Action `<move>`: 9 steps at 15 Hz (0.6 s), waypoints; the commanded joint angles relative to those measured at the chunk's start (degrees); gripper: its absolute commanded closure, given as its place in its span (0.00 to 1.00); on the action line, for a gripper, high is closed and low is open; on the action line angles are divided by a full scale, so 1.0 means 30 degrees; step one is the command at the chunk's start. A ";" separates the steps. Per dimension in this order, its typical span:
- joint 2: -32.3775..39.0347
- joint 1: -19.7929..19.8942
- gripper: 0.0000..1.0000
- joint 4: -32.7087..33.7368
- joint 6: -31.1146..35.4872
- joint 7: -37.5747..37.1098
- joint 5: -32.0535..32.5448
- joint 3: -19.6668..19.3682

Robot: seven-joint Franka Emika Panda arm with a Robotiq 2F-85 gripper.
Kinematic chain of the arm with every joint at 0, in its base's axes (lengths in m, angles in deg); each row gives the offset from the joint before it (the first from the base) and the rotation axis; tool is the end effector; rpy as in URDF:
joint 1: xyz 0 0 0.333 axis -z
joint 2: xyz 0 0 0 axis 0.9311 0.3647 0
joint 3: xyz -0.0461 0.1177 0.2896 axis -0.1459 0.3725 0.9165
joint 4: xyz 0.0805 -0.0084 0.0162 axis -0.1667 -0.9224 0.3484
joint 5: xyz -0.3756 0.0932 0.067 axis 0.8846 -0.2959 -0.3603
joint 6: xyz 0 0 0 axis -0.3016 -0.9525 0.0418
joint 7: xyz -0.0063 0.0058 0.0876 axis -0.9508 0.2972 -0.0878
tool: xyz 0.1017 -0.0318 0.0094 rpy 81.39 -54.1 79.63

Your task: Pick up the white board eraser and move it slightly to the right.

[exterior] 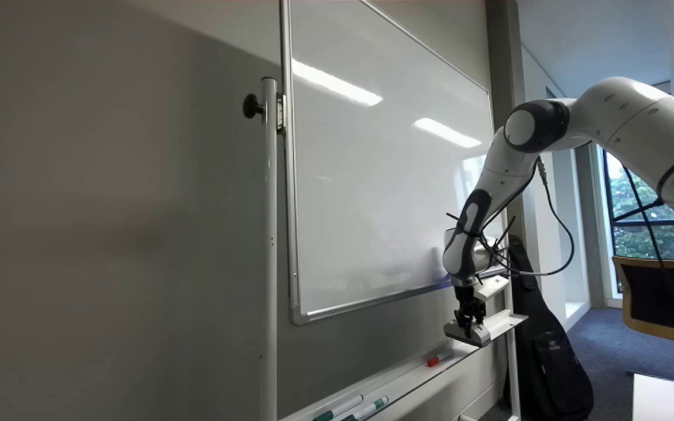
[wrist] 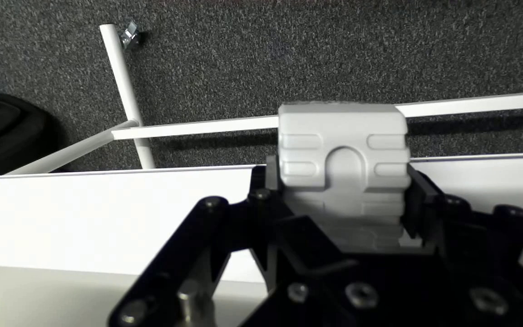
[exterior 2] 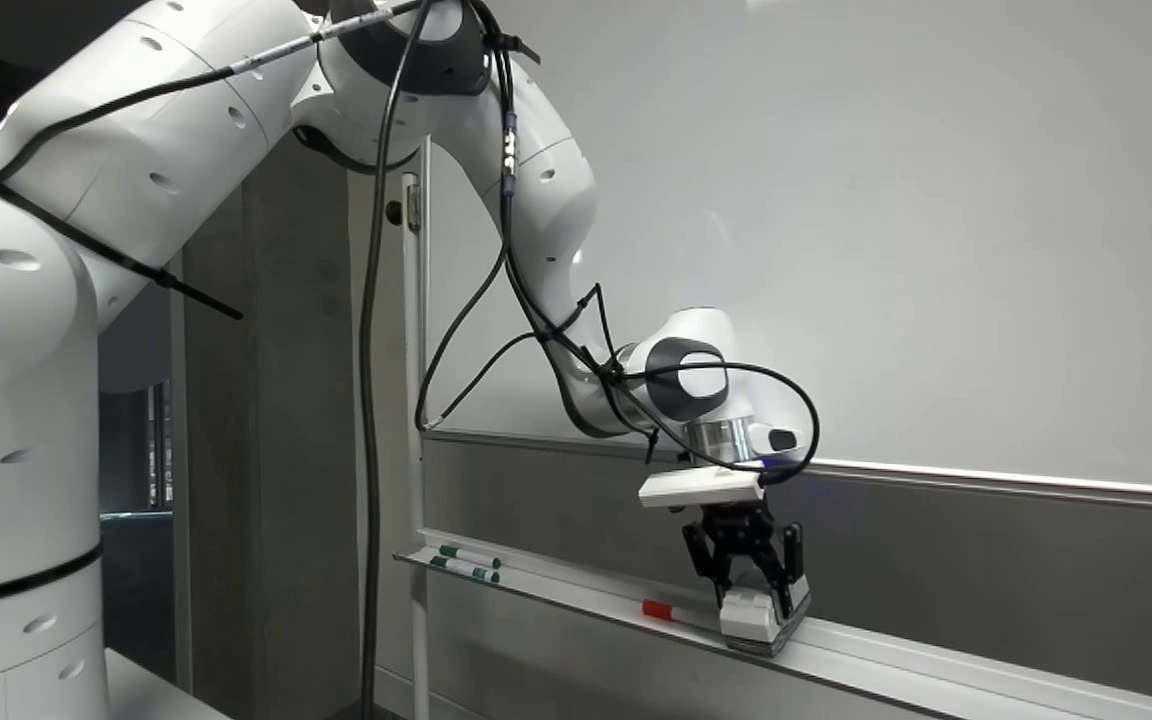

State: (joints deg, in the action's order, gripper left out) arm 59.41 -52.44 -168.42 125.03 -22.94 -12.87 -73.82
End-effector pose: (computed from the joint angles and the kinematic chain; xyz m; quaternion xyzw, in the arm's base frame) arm 0.5385 -0.2974 0.1599 0.9906 -0.0947 -0.0092 0.0979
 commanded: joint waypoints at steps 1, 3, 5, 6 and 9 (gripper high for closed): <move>-0.0156 0.0552 0.63 -0.0044 0.1120 0.0809 -0.0041 0.0722; -0.0100 0.0626 0.63 -0.0141 0.1579 0.0841 -0.0106 0.0949; -0.0046 0.0710 0.63 -0.0267 0.1843 0.0906 -0.0178 0.1098; -0.0036 0.0722 0.63 -0.0323 0.1902 0.0911 -0.0187 0.1145; 0.0010 0.0800 0.63 -0.0445 0.1919 0.0972 -0.0211 0.1348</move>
State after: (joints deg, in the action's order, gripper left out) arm 59.41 -51.52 -169.81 129.34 -22.94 -13.04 -71.82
